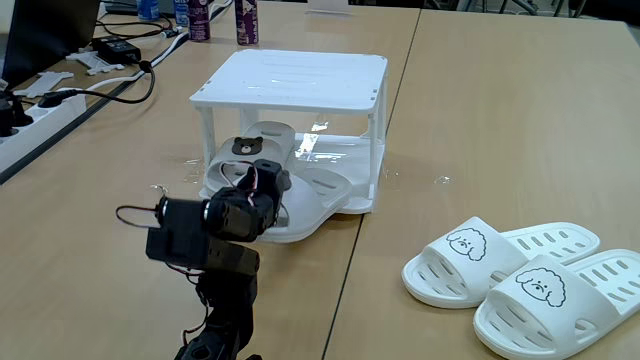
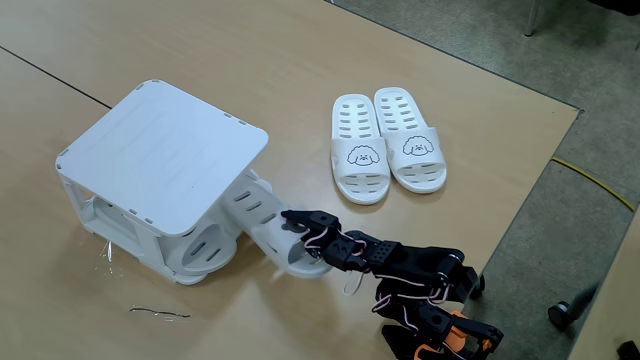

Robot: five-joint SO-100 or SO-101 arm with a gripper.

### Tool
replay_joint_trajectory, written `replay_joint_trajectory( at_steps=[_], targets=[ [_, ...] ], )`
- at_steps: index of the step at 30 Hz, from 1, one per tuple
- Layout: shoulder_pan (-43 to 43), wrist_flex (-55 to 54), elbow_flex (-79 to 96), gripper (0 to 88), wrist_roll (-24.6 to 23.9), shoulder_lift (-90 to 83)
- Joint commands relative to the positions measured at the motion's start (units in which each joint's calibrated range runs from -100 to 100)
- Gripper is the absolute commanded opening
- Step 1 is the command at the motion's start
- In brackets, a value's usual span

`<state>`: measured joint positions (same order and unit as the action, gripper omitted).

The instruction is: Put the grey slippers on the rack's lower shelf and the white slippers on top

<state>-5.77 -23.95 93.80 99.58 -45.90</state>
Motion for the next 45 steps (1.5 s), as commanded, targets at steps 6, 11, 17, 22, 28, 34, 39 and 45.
replay_joint_trajectory(
  at_steps=[6, 11, 17, 22, 28, 34, 39, 45],
  targets=[
    [-0.89, -0.64, -21.50, 0.8, 0.42, 12.87],
    [-2.70, -0.64, -31.60, 0.8, 0.42, 22.80],
    [-1.14, -0.64, -48.47, 0.8, 0.42, 38.20],
    [-0.56, -0.64, -60.11, 0.8, 0.42, 48.88],
    [-0.56, -0.64, -75.89, 0.7, 0.42, 62.09],
    [-0.40, -0.64, -90.69, 0.7, 0.42, 75.72],
    [2.31, -0.64, -101.15, 0.7, 0.42, 85.23],
    [4.78, -0.64, -103.23, 0.7, 0.42, 88.18]
  ],
)
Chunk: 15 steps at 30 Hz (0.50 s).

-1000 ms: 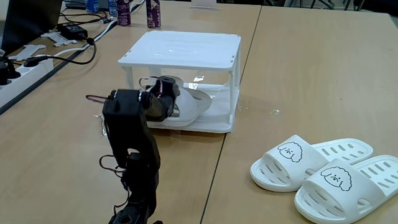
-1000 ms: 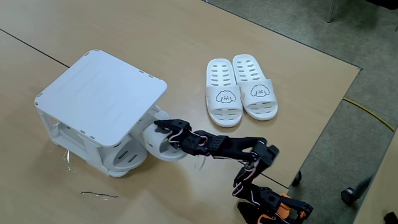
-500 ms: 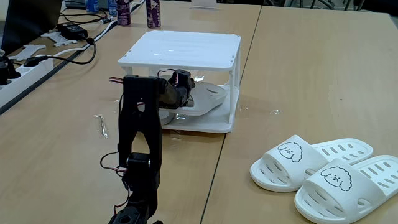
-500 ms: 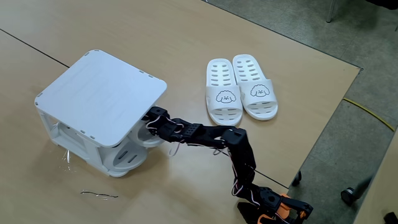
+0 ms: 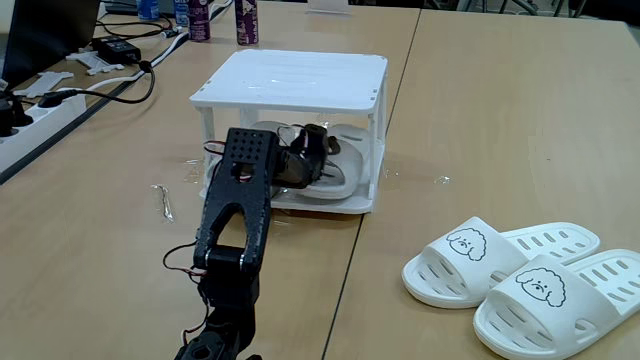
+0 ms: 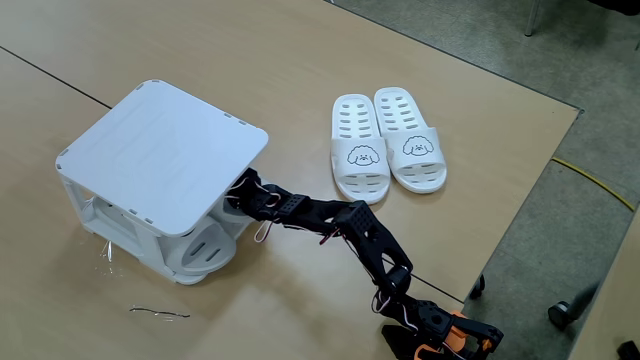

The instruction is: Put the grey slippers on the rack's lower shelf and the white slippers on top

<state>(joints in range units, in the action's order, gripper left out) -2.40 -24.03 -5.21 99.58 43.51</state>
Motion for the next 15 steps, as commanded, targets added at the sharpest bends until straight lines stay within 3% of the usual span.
replay_joint_trajectory(
  at_steps=[1, 5, 9, 15],
  targets=[
    [1.41, -0.56, -4.40, 0.7, 0.42, -1.22],
    [0.92, -0.56, -3.86, 4.6, 0.42, -1.48],
    [0.83, -0.64, -4.40, 26.1, 0.42, -1.81],
    [1.33, -0.38, -3.58, 27.9, 0.42, -3.16]
  ],
)
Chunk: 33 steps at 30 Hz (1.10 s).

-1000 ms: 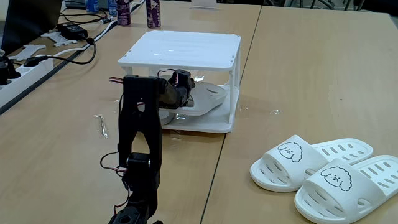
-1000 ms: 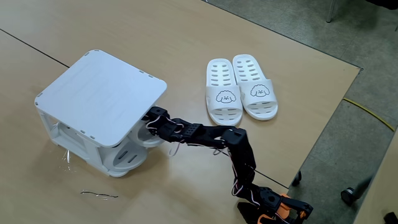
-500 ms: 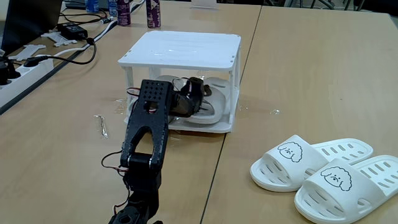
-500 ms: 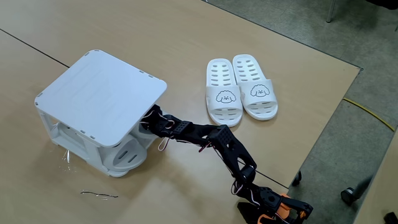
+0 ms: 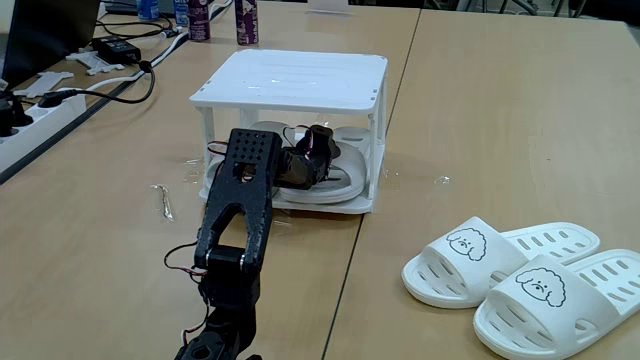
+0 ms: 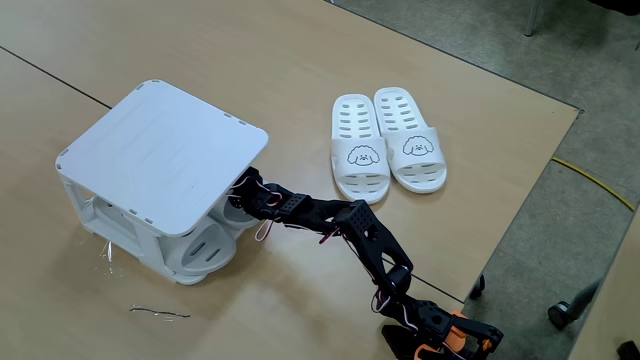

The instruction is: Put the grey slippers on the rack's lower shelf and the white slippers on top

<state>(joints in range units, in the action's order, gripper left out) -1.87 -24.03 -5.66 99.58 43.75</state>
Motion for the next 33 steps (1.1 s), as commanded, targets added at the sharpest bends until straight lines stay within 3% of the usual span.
replay_joint_trajectory(
  at_steps=[1, 19, 28, 33],
  targets=[
    [0.80, -0.30, -2.14, 27.9, 0.42, -4.42],
    [0.97, -0.73, 25.91, 27.2, 0.42, -24.61],
    [1.95, -0.73, 47.74, 26.8, 0.42, -46.57],
    [7.05, -0.64, 63.80, 11.7, 0.42, -62.98]
  ],
)
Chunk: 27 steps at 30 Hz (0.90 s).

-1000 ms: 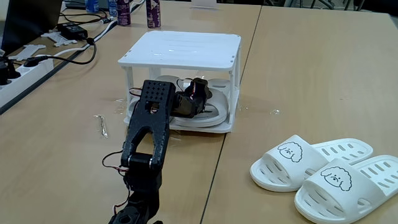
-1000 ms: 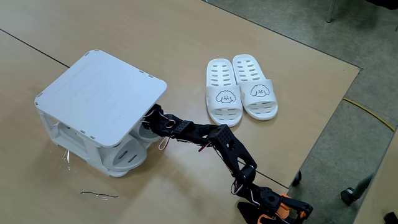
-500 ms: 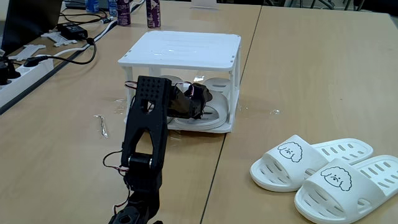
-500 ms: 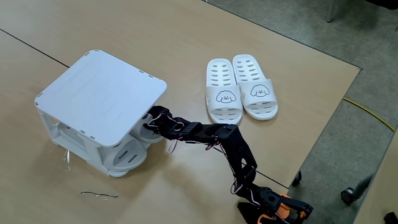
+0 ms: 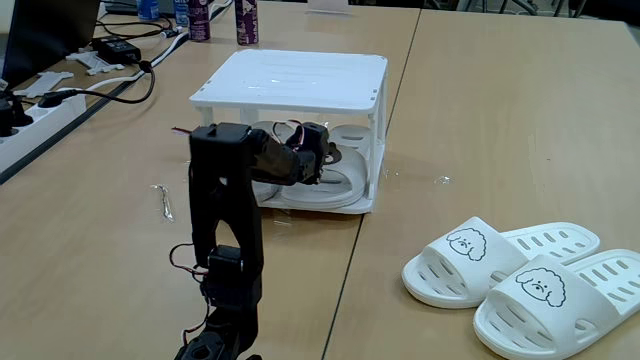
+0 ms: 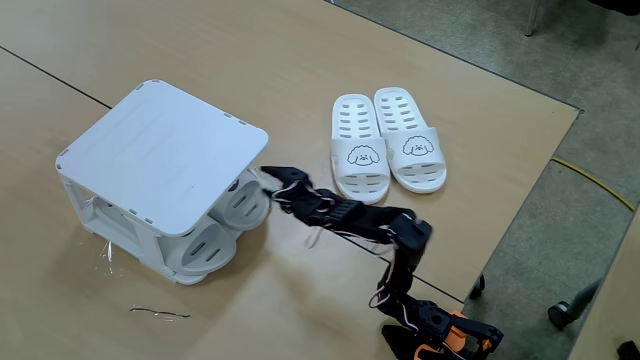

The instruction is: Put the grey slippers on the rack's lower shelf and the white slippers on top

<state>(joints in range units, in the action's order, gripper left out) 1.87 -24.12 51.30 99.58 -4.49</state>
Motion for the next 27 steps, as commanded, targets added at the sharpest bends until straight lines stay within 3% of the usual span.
replay_joint_trajectory(
  at_steps=[1, 4, 15, 20, 27],
  targets=[
    [4.62, -0.56, 9.18, 8.4, 0.42, -17.68],
    [9.23, -0.56, 10.54, 0.8, 0.42, -22.81],
    [21.07, -3.83, -1.46, 0.8, 0.42, -3.46],
    [21.56, -8.58, 10.00, 0.8, 0.42, -7.83],
    [22.30, -8.58, 36.25, 0.8, 0.42, -32.40]
  ],
)
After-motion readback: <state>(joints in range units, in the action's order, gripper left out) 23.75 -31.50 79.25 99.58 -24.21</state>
